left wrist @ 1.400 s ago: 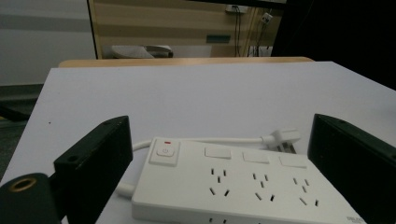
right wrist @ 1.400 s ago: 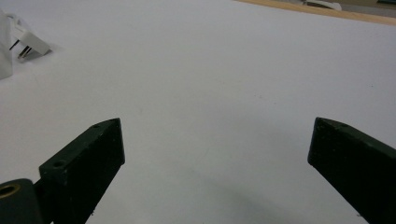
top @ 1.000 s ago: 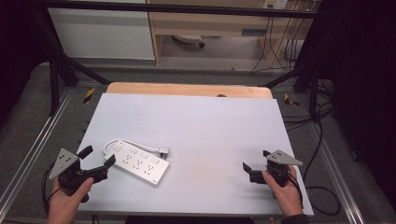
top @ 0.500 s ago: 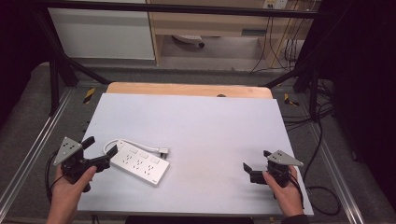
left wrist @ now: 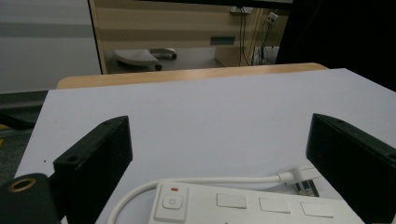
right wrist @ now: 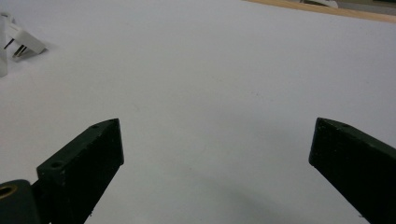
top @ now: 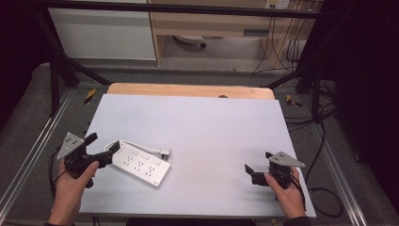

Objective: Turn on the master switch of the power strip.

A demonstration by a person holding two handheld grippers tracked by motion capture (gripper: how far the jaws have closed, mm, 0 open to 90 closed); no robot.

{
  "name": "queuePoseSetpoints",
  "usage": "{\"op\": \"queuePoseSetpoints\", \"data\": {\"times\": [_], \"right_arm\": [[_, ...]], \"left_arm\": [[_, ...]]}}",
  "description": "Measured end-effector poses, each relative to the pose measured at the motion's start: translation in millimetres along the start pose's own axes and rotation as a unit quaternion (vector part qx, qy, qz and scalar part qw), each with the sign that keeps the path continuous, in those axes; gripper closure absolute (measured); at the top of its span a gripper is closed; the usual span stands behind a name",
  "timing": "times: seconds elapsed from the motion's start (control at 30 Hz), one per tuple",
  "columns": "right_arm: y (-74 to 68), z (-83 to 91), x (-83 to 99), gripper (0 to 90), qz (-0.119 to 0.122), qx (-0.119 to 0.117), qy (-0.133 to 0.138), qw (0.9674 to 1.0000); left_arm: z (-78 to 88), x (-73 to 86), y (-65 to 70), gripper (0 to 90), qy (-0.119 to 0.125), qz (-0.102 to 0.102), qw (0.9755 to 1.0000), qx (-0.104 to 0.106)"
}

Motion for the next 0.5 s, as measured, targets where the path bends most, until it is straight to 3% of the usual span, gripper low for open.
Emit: {"op": "queuePoseSetpoints", "data": {"times": [0.5], "right_arm": [[0.7,0.6,0.1,3.5,-0.003,0.001,-0.001,1.0000]], "left_arm": [[-19.5,-5.0,-1.9,8.2,-0.010,-0.009,0.9999,0.006]]}}
Point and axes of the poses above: each handheld gripper's, and its own axes: z roughly backward along the jaws, x roughly out of its underside, y roughly to its right, the point moved 2 cm from there along -z, roughly forward along the jaws, and after that the axes turned 2 degrees about -x, right-handed, at the moved point
